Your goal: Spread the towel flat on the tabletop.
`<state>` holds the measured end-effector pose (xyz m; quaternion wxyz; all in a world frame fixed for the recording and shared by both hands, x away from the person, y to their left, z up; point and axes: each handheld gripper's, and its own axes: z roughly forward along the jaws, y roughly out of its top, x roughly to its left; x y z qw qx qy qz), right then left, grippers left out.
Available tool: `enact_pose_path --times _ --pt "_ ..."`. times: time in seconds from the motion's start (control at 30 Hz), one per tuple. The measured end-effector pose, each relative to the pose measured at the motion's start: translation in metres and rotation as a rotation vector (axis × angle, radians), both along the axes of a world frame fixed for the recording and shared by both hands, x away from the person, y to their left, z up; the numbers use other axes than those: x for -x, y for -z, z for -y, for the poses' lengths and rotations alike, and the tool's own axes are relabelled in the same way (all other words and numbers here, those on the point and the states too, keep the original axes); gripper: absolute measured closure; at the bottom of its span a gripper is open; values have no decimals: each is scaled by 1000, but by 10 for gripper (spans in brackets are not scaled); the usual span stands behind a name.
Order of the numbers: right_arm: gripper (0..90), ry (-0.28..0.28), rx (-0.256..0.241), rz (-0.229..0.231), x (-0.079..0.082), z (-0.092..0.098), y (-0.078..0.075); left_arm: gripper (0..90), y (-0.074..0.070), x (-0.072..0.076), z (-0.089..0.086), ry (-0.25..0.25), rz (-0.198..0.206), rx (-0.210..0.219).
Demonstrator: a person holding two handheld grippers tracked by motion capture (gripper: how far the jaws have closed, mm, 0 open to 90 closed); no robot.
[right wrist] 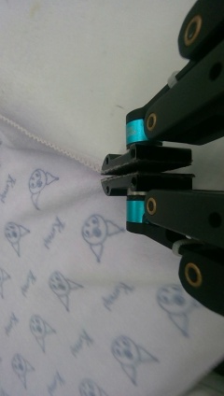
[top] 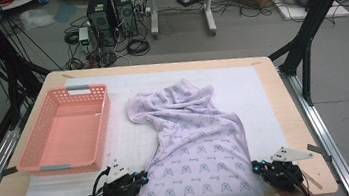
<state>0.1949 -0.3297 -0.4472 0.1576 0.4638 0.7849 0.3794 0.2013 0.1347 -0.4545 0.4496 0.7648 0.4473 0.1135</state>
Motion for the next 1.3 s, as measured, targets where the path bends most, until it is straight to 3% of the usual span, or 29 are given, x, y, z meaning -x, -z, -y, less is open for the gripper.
enact_pose_path --times 0.2,0.27,0.3,0.33,0.37,0.43,0.53,0.7,0.73,0.77,0.8,0.83,0.87,1.0,1.1,1.2,1.3 --pt "886 -55 -7 -12 37 10 -3 862 1 39 -21 35 -30 21" --pt "884 -71 -23 -34 47 12 -2 849 2 47 -26 44 -34 52" --pt "866 -79 -21 -39 49 10 -2 814 1 47 -26 44 -21 51" --pt "811 -76 -11 -26 50 9 -2 721 -2 45 -26 35 -7 47" --pt "750 -75 -9 -16 48 7 -4 639 -5 41 -26 23 1 58" --pt "679 -58 -13 12 41 5 -8 603 -9 31 -25 11 21 83" --pt "665 -30 -1 57 22 1 -11 583 -11 9 -21 -9 29 89" --pt "662 30 -1 66 -19 -6 -5 588 -3 -26 -8 -28 -23 62" --pt "665 32 9 57 -25 -9 -3 601 0 -29 -5 -23 -41 49" --pt "681 34 18 45 -31 -11 0 616 0 -29 -3 -27 -19 36" --pt "702 30 23 35 -35 -13 3 689 1 -28 -1 -22 -14 16" --pt "796 33 16 44 -35 -12 3 776 0 -25 0 -31 4 -17" --pt "873 16 -2 35 -35 -12 3 870 0 -24 1 -27 8 -23" --pt "885 2 -4 17 -24 -7 2 879 -2 -10 -7 -52 -3 -23" --pt "885 -10 -1 14 -8 0 1 879 0 7 -17 -49 -8 -7" --pt "886 -25 -2 2 11 7 0 879 -3 22 -27 -37 -4 -23" --pt "884 -52 -29 -21 28 10 -1 875 -5 31 -33 -31 -3 -12"
